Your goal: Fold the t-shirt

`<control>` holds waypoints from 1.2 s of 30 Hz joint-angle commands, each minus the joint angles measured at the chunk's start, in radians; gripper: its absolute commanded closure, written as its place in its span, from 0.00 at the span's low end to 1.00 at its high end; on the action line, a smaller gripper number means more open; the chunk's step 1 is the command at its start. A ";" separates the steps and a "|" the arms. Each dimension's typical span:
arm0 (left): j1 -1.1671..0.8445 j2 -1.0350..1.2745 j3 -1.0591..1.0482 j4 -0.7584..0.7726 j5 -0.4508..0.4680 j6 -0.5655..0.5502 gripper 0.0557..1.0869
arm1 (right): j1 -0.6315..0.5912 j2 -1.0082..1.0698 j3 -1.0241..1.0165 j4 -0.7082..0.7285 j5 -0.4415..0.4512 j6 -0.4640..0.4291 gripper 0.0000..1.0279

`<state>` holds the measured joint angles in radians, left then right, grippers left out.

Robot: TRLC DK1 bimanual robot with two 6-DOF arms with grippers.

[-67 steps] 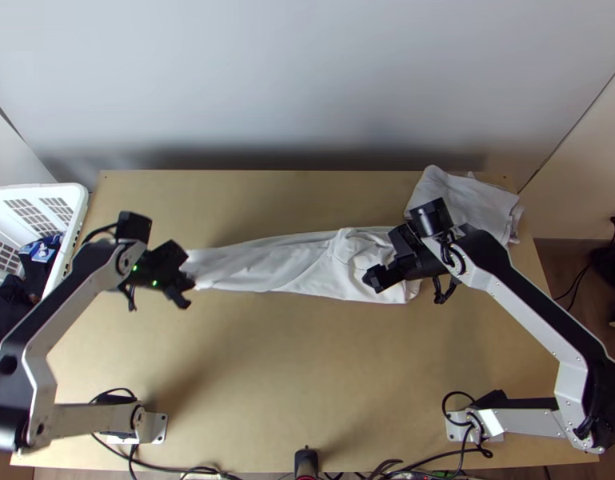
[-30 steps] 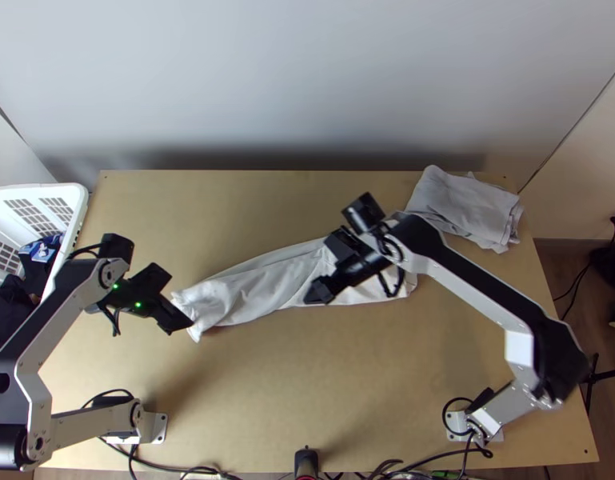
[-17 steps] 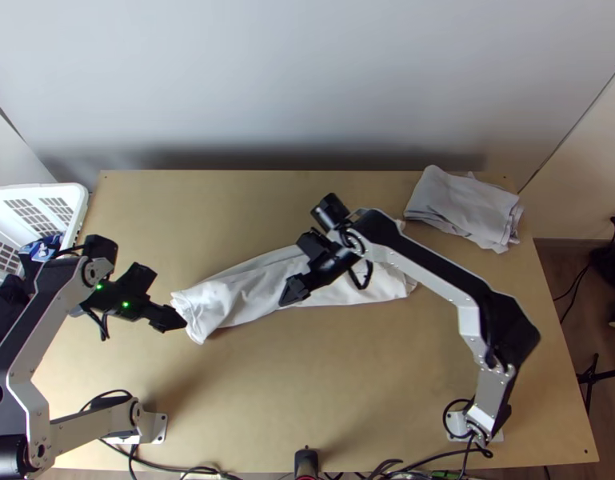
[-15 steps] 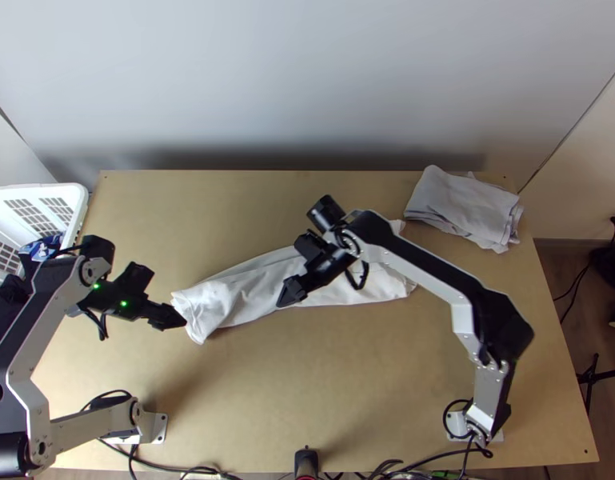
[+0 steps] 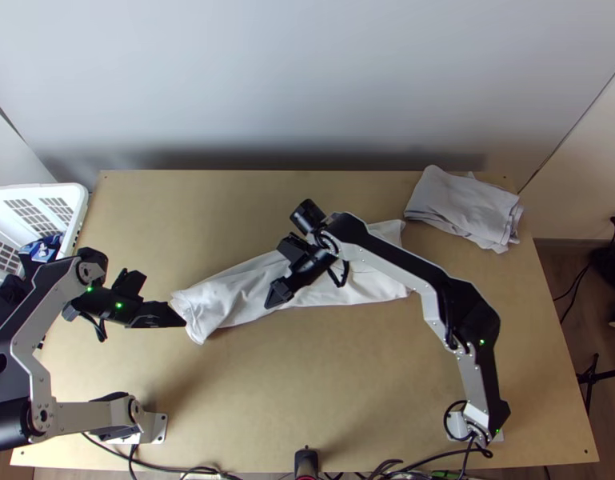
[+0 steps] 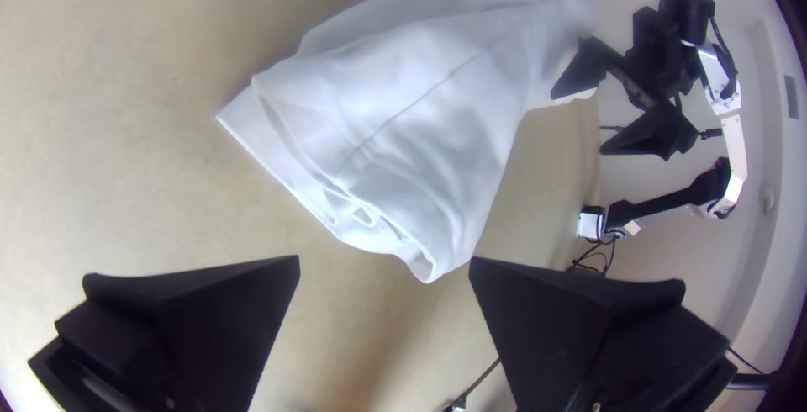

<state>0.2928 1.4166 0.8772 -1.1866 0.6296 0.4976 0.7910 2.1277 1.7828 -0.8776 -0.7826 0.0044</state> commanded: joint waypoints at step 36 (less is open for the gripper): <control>-0.139 0.291 0.032 0.433 0.087 -0.162 0.05 | -0.026 0.061 -0.080 0.223 0.048 -0.057 0.05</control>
<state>0.1967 1.6604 0.8604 -0.7650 0.6865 0.3779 0.7696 2.1994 1.7313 -0.6800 -0.7410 -0.0597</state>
